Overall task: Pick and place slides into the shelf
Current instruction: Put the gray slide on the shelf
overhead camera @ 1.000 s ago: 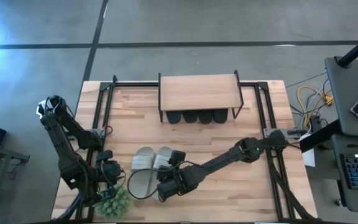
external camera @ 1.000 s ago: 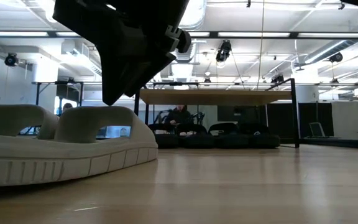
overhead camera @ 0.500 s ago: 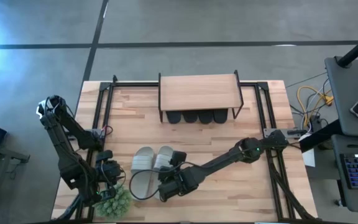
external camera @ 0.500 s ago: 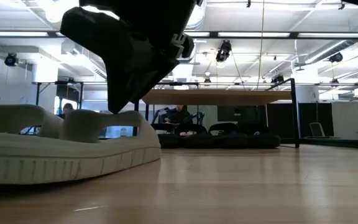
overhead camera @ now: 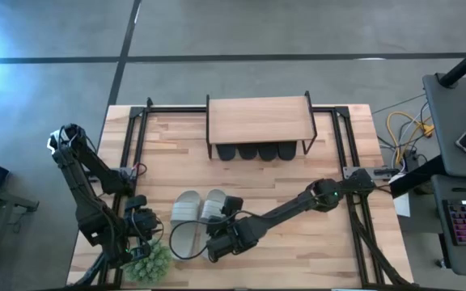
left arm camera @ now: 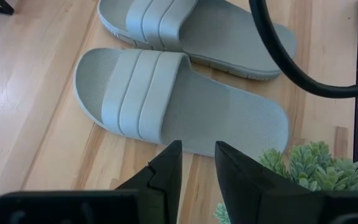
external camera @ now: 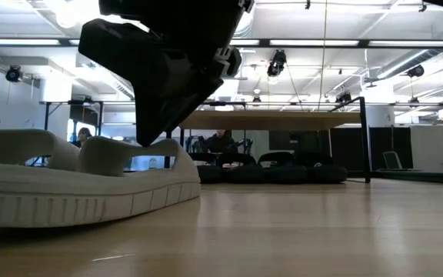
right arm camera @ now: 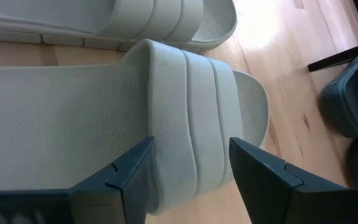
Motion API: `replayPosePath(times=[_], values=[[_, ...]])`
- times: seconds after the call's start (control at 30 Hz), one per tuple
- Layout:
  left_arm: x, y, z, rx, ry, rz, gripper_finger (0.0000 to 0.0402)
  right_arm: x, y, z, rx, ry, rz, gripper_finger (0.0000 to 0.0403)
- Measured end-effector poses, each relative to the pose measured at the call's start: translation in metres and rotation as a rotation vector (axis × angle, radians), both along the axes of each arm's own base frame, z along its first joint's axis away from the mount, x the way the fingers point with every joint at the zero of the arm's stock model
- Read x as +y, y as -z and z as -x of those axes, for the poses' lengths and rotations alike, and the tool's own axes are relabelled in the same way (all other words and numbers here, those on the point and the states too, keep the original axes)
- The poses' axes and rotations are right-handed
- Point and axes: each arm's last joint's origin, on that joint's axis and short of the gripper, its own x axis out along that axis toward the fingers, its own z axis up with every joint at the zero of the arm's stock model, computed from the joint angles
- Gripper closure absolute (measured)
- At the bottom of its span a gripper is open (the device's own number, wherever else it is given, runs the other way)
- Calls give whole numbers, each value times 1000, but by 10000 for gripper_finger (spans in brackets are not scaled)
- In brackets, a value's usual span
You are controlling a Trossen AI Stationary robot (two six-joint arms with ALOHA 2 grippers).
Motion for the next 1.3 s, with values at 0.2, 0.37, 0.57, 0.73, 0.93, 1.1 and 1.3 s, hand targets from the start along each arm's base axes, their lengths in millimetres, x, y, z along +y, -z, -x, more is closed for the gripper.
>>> replayPosePath(times=[0.2, 0.37, 0.57, 0.73, 0.93, 1.1, 1.3], values=[[0, 0, 0, -1, -2, 4, 320, 0, 0, 0, -1, 0, -1, 204], [-1, 0, 0, -4, -3, 11, 320, 5, -7, -1, -7, -17, -42, 204], [-1, 0, 0, -3, -4, 11, 320, 15, -15, 1, -13, -73, -33, 204], [-1, 0, 0, -4, -4, 11, 320, 11, -8, 1, 5, -67, -13, 204], [-1, 0, 0, -3, -4, 10, 320, -3, 1, -7, -1, -34, -6, 204], [-1, 0, 0, -4, -3, 10, 320, -14, 11, -13, 16, -11, -5, 204], [-1, 0, 0, -4, -3, 9, 320, -16, 19, -16, 31, -10, 4, 229]])
